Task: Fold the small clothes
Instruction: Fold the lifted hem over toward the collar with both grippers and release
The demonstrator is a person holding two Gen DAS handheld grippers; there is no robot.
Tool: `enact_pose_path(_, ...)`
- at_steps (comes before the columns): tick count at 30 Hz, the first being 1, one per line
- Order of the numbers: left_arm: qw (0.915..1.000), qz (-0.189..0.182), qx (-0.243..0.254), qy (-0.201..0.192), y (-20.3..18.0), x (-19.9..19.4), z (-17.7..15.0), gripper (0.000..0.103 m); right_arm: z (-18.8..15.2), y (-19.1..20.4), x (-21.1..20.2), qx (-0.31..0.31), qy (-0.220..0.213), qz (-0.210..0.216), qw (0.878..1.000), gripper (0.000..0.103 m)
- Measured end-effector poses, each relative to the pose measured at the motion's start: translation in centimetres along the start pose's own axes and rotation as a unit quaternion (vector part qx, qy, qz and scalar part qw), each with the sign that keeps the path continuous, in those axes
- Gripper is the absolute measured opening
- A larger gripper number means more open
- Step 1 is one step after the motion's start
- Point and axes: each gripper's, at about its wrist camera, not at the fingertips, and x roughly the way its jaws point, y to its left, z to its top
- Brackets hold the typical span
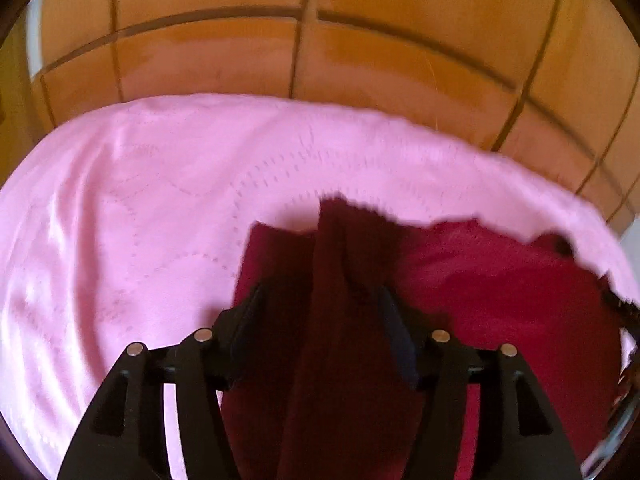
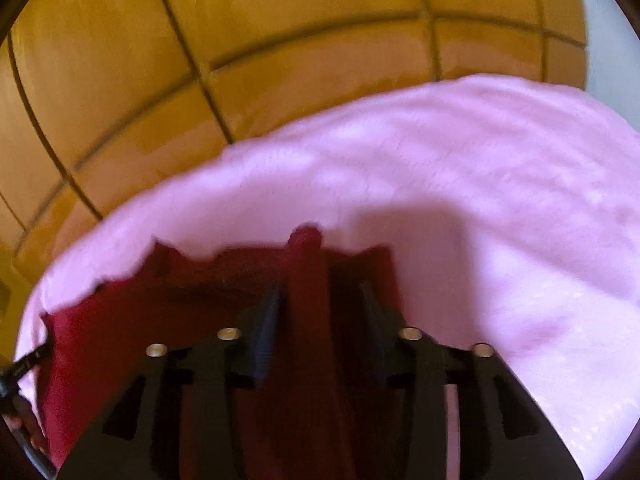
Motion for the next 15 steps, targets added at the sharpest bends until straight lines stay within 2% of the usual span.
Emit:
enact_pose_path(3,0.999,-0.025,-0.022,-0.031,-0.5,-2.4,0.8,0.059,0.8,1.0,-2.8,-0.004,-0.034,0.033,0.999,0.04)
enact_pose_path(5,0.999,-0.032,0.003,-0.031,-2.5,-2.5,1.3,0.059,1.0,2.5,-3.2,-0.034,-0.032,0.044,0.998,0.04)
enact_pose_path(8,0.997,-0.034,0.064,-0.028,-6.0,-1.3,1.6,0.059,0.8,5.6,-1.4,-0.1,0.012,0.066,0.993,0.038)
enact_pose_path(10,0.9933,-0.02,0.111,-0.025,-8.0,0.4,1.5,0.059,0.4,6.8,0.6,-0.125,0.046,0.068,0.989,0.037)
enact_pose_path(11,0.9917,-0.006,0.127,-0.02,-8.6,1.4,1.4,0.059,0.2,7.1,1.6,-0.136,0.059,0.064,0.987,0.031)
enact_pose_path(14,0.99,0.017,0.14,-0.006,-8.9,3.8,1.2,0.06,-0.3,7.2,4.4,-0.153,0.075,0.032,0.985,0.031)
enact_pose_path(15,0.9909,0.012,0.134,-0.004,-8.4,4.4,0.8,0.062,-0.3,6.8,5.0,-0.15,0.075,0.027,0.985,0.03)
